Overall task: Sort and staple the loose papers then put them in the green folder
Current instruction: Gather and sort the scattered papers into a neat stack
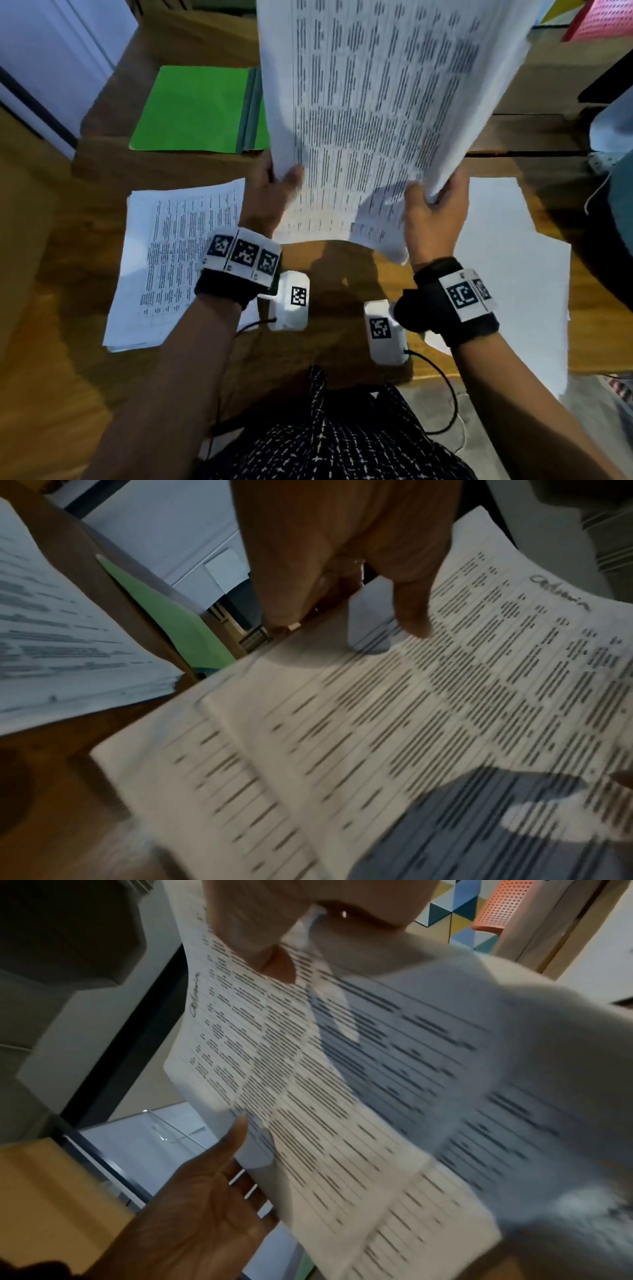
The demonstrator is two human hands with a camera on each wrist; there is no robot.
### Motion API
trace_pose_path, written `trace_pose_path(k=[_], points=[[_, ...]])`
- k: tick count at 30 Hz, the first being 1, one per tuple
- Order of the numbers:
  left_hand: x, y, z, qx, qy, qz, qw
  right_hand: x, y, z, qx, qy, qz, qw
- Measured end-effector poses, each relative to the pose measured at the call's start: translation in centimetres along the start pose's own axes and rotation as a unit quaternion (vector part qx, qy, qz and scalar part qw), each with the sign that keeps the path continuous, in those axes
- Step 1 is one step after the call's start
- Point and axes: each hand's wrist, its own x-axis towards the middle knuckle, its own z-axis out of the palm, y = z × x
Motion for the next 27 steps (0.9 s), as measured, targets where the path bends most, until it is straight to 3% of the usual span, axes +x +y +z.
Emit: trace_pose_path(k=[3,6,9,12,16,18,21,27], points=[[-0.1,-0.2,-0.6,-0.014,-0.019,0.019,1.0,-0.8,-0.1,0.4,0.042,0.008,0.001,0.999],[-1.0,-1.7,-0.2,-0.046,-0.052,-0.004,0.998,-1.8,0.9,0.8,0.045,0.018,0.013,0.999],[-1.7,-3.1,0.2,0.021,-0.013,-0.064,0.998,-2.3,1.6,1.3,0.033,0.035,0.018,0.999],[-0.6,-2.5,-0.7,0.037,0.002,-0.037,0.999,-2.1,1.6,2.1,0.035,0.04,0.036,0.998],[2.4,0.5,-4.6,0.019,0.089,-0.007,0.996,-2.6,1.7,4.7,-0.028,-0.041,0.061,0.997],[3.6,1.2,-7.4,0.069,0.151,-0.008,0.986,-3.4,1.7,6.6,-0.083,-0.103,0.057,0.99],[4.7,0.2,-12.6,0.169,0.208,-0.016,0.963,-4.7,2.2,10.0,-0.199,-0.227,0.067,0.951],[3.6,-6.0,-19.1,0.239,0.224,-0.133,0.936,-7.9,3.8,15.0,-0.329,-0.422,0.125,0.835]])
